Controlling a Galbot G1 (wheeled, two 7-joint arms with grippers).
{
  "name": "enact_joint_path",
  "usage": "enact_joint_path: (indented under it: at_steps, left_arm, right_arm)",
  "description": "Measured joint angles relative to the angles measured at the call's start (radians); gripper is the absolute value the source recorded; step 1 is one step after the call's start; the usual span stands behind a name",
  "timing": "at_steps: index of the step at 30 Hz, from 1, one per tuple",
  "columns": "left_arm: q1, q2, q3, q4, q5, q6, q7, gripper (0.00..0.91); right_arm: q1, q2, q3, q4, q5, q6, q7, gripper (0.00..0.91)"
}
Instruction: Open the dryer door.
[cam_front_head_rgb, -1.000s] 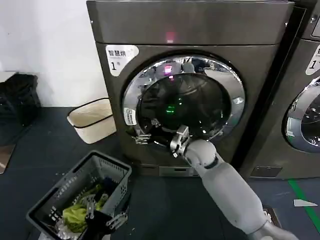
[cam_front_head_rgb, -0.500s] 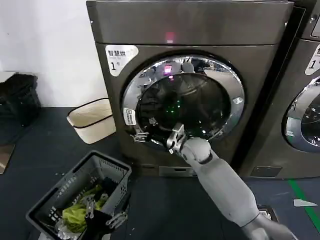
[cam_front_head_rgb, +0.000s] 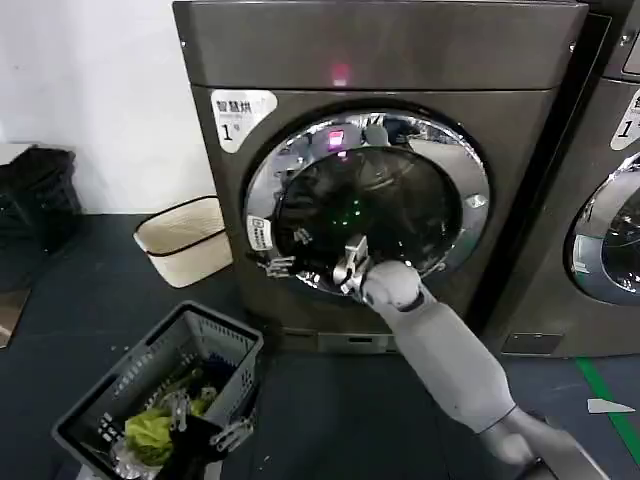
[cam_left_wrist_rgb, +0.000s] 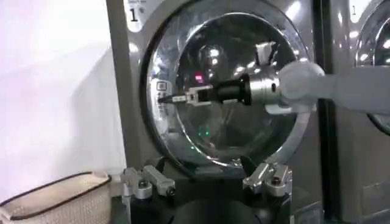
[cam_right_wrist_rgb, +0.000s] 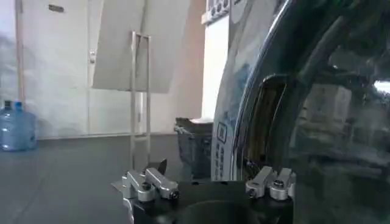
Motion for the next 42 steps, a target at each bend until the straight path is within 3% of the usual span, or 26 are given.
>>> enact_joint_path:
  at_steps: [8,18,29,42]
  left_arm:
    - [-0.030,0.019,-0.020,0.007,-0.008,0.072,-0.007,0.907]
    - [-0.083,0.053,-0.065,0.038,-0.049,0.096,-0.034,0.907]
    - [-0.140,0.097,-0.184,0.064,-0.179,0.112,0.094,0.907]
    - [-0.234,0.224,-0.320,0.120,-0.362,0.192,0.114,0.907]
  right_arm:
    - [-0.029,-0.029,0.005,0.029,0.006,0.002,-0.122,0.907]
    - [-0.072,-0.091,0.020,0.096,0.019,0.005,-0.307,0.907]
    - [-0.130,-0.165,0.050,0.196,0.053,0.022,-0.426,0.907]
    - [-0.261,-0.276,0.158,0.312,0.052,0.015,-0.624,0.907]
